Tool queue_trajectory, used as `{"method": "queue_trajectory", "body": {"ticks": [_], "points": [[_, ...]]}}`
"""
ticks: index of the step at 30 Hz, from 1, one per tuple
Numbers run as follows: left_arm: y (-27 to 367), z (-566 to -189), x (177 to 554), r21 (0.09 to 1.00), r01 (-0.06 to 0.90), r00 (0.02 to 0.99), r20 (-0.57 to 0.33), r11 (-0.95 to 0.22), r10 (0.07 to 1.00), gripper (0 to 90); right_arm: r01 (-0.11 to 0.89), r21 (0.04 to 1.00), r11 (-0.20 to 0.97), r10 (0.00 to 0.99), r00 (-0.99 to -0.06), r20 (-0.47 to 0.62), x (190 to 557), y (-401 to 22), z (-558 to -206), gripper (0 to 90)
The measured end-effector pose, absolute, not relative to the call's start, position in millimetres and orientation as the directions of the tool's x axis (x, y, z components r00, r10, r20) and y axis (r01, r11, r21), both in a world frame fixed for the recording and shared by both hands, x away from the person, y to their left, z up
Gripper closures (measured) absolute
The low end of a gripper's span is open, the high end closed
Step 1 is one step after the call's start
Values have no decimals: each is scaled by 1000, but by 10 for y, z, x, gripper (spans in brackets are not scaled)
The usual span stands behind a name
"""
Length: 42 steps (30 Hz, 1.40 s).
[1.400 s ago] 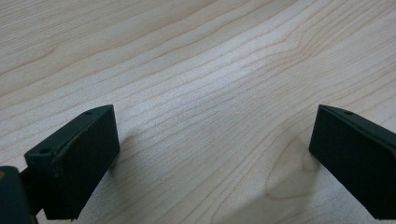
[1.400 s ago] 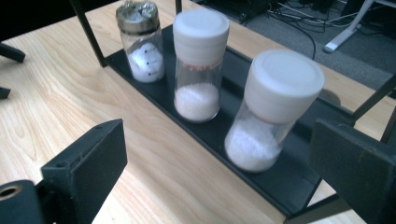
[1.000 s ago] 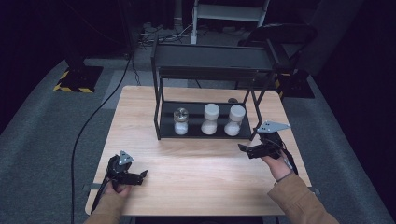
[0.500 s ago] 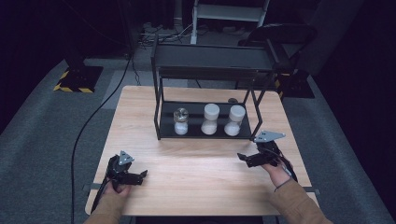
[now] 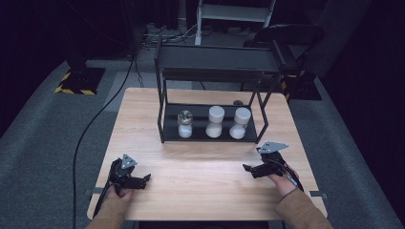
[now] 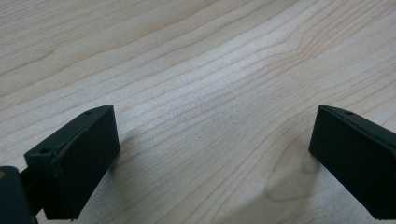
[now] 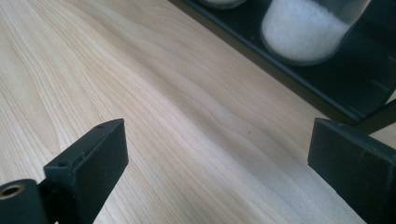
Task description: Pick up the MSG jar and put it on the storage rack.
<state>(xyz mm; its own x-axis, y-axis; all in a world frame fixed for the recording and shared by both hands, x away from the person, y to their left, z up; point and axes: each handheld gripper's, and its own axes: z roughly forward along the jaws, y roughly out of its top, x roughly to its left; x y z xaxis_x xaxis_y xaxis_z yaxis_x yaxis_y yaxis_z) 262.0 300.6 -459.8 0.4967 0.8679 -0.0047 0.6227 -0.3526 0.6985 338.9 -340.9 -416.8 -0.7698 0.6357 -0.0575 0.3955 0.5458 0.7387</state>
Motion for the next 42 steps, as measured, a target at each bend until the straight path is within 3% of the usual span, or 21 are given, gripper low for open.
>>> {"method": "queue_trajectory", "body": {"ticks": [25, 42], "points": [[3006, -4598, 2621, 698, 622, 497, -3, -354, 867, 13, 477, 688, 548, 655, -756, 2, 3364, -3524, -4506, 43], [3007, -4596, 2621, 698, 622, 498, -2, -356, 867, 13, 444, 724, 529, 651, -759, -10, 3302, -3578, -4621, 0]]}}
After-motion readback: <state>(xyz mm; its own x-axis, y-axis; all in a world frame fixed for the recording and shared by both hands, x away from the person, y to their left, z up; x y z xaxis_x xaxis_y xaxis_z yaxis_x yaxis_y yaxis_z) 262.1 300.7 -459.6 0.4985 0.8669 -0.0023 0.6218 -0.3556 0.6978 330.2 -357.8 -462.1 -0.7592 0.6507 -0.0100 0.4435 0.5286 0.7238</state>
